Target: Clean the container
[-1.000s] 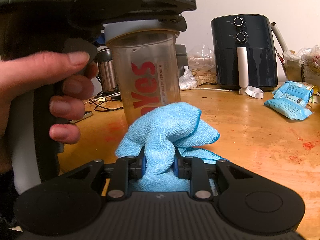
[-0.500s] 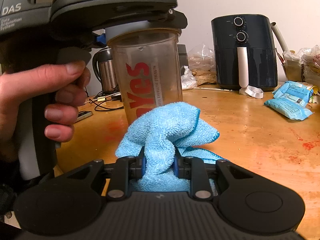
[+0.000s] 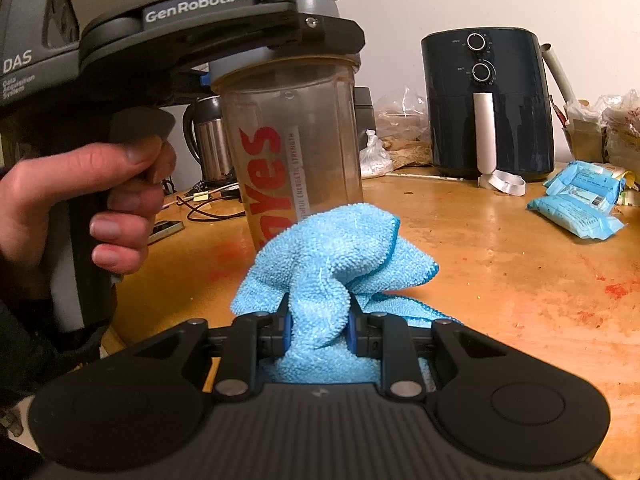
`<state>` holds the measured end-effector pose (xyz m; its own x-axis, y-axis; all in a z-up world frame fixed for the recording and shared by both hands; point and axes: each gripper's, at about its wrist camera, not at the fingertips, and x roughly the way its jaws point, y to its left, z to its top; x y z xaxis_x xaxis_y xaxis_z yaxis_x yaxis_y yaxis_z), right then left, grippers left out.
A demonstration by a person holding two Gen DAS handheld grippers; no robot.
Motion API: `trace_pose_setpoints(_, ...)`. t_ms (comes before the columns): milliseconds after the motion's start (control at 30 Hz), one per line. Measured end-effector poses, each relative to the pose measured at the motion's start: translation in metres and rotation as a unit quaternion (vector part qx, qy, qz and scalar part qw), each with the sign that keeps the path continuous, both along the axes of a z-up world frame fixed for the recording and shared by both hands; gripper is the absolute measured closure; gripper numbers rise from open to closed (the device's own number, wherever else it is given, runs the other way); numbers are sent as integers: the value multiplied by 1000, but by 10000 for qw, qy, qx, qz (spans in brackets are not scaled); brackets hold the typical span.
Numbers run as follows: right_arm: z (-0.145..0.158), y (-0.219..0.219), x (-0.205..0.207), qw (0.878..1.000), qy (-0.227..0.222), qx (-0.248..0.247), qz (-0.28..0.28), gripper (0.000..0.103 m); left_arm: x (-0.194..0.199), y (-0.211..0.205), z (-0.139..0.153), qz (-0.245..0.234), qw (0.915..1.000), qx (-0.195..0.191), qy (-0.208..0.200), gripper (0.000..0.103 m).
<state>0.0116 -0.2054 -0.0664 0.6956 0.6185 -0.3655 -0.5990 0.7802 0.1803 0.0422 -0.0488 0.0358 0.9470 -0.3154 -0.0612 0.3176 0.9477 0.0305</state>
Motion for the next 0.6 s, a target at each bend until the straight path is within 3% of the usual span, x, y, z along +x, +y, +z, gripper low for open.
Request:
trace_pose_setpoints(400, 1, 6, -4, 9998, -30, -81, -177, 81, 6, 16, -1, -654, 9979, -3, 10, 8)
trace_pose_setpoints(600, 3, 4, -1, 9997, 163, -29, -198, 67, 9, 20, -3, -905, 9959, -9, 7, 8)
